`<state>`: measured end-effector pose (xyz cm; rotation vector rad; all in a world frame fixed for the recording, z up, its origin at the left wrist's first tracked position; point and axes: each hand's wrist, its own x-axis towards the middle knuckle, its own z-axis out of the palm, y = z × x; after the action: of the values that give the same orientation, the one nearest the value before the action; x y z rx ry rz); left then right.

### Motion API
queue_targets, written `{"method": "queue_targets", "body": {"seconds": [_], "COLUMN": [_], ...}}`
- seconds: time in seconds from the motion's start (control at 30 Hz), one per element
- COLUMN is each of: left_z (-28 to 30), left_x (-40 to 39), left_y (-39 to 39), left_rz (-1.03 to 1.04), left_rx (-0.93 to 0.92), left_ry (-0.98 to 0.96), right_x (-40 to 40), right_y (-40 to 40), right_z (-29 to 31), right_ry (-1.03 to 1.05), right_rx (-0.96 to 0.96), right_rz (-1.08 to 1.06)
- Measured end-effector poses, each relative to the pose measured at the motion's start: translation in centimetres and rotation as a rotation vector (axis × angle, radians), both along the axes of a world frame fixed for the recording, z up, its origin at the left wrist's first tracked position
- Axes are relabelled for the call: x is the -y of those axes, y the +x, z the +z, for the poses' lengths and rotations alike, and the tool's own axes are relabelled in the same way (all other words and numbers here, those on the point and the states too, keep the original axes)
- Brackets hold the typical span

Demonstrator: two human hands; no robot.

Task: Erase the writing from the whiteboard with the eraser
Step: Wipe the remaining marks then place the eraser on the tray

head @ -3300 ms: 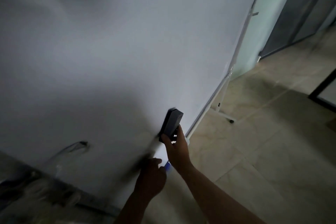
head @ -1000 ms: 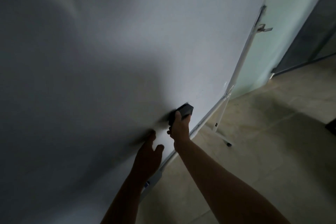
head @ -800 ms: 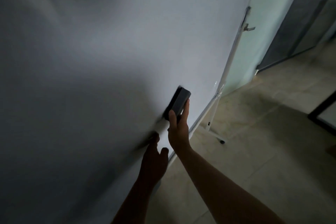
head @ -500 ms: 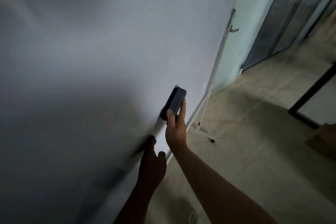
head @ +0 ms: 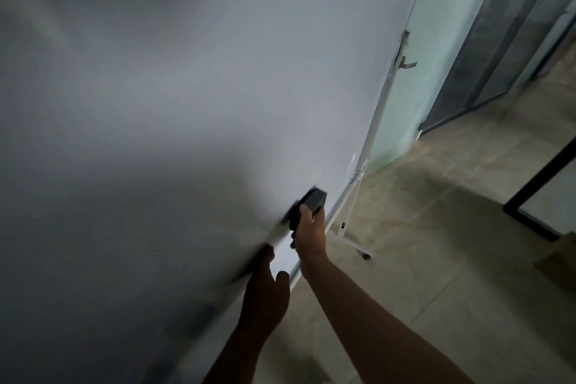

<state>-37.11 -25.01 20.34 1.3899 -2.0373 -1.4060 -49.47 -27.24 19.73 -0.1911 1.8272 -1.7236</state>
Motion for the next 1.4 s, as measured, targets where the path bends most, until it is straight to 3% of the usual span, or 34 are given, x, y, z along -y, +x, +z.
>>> {"method": "queue_targets", "body": {"seconds": [0.13, 0.27, 0.43, 0.53, 0.6, 0.73, 0.8, 0.93, 1.1, 1.27, 1.4], "left_z": [-0.6, -1.0, -1.1, -1.0, -0.9, -1.1, -1.1, -1.2, -1.8, -2.0, -2.2], "left_x": [0.4, 0.5, 0.9, 1.3, 1.6, 1.9, 1.9, 1.8, 2.1, 2.3, 2.6], "left_y": [-0.4, -1.1, -2.0, -2.5, -2.7, -3.3, -3.6, -4.1, -4.8, -5.8, -6.6], "left_rz": [-0.009, -0.016, -0.030, -0.030, -0.036, -0.035, -0.045, -0.055, -0.074, -0.077, -0.087], "left_rx": [0.023, 0.010, 0.056, 0.044, 0.049, 0.089, 0.088, 0.075, 0.109, 0.111, 0.146], "left_ry": [0.003, 0.025, 0.028, 0.035, 0.037, 0.011, 0.004, 0.020, 0.006, 0.013, -0.005], "right_x": [0.0, 0.0, 0.4, 0.4, 0.0, -0.3, -0.1, 0.2, 0.3, 0.9, 1.2], "right_y": [-0.1, -1.5, -2.2, -2.8, -3.4, -3.6, -3.7, -4.9, -5.7, -7.1, -7.3], "right_z": [0.0, -0.7, -0.2, -0.6, -0.1, 2.5, 1.7, 0.5, 1.8, 0.3, 1.3], "right_ry": [-0.136, -0.013, -0.166, -0.052, -0.049, -0.251, -0.206, -0.021, -0.221, -0.004, -0.234], "right_rx": [-0.190, 0.075, -0.173, 0.056, 0.089, -0.177, -0.239, 0.056, -0.166, 0.105, -0.170], "right_rz": [0.030, 0.065, 0.042, 0.052, 0.066, 0.082, 0.102, 0.112, 0.135, 0.147, 0.088]}}
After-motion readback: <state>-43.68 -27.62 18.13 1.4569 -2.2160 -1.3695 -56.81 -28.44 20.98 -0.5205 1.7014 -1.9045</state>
